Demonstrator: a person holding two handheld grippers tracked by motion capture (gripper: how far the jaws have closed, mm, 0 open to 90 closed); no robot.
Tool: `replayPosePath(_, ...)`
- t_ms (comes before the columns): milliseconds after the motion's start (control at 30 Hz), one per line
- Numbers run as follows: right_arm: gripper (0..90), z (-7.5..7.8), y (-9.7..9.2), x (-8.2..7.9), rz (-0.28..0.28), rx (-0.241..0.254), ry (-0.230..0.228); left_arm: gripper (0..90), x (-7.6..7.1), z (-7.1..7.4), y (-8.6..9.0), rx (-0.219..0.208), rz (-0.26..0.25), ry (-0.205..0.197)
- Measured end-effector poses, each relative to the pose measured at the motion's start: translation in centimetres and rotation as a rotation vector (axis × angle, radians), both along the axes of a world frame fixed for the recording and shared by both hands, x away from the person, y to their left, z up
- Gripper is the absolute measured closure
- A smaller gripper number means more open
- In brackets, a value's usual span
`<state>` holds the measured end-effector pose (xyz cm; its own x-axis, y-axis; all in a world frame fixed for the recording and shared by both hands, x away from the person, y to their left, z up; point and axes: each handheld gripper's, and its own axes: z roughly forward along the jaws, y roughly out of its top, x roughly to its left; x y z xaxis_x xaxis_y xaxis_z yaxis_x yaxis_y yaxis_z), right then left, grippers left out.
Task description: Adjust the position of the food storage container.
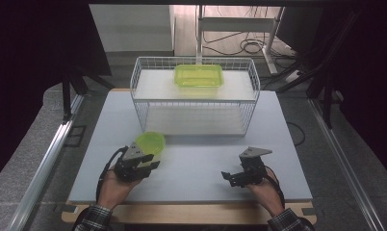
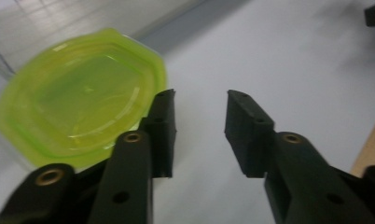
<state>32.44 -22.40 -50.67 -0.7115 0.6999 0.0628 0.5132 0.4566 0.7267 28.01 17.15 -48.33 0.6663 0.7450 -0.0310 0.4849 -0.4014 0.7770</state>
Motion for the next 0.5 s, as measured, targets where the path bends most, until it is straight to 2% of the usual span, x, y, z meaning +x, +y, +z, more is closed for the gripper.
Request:
replayPosePath(33, 2.4, 0.0, 0.0, 0.0, 0.001, -0.002, 0.001, 69.7, 0.6, 0.3, 0.6, -0.002, 0.011, -0.008)
replayPosePath(100, 2.4, 0.0, 0.0, 0.0, 0.001, -0.002, 0.003, 72.4, 0.8, 0.4, 0.9, -0.006, 0.019, -0.009)
replayPosePath(133, 2.5, 0.0, 0.0, 0.0, 0.001, -0.005, 0.002, 77.8, 1.1, 0.6, 1.2, -0.001, 0.024, -0.009)
replayPosePath(200, 2.5, 0.0, 0.0, 0.0, 0.001, -0.006, 0.002, 80.5, 1.8, 0.9, 1.9, 0.000, 0.040, -0.014)
replayPosePath(233, 2.5, 0.0, 0.0, 0.0, 0.001, -0.007, 0.002, 85.5, 2.4, 1.1, 2.4, -0.002, 0.057, -0.017)
replayPosePath(267, 2.5, 0.0, 0.0, 0.0, 0.001, -0.007, 0.002, 87.7, 2.4, 1.1, 2.4, -0.002, 0.057, -0.017)
replayPosePath(300, 2.6, -0.1, 0.0, 0.0, 0.001, -0.008, 0.003, 89.7, 3.1, 1.2, 2.9, 0.004, 0.070, -0.020)
replayPosePath(400, 2.7, -0.1, 0.1, 0.0, 0.001, -0.009, 0.003, 90.0, 3.7, 1.2, 3.2, 0.007, 0.082, -0.019)
replayPosePath(500, 2.8, -0.1, 0.1, 0.0, 0.003, -0.012, 0.001, 90.0, 5.0, 1.2, 4.0, 0.009, 0.124, -0.022)
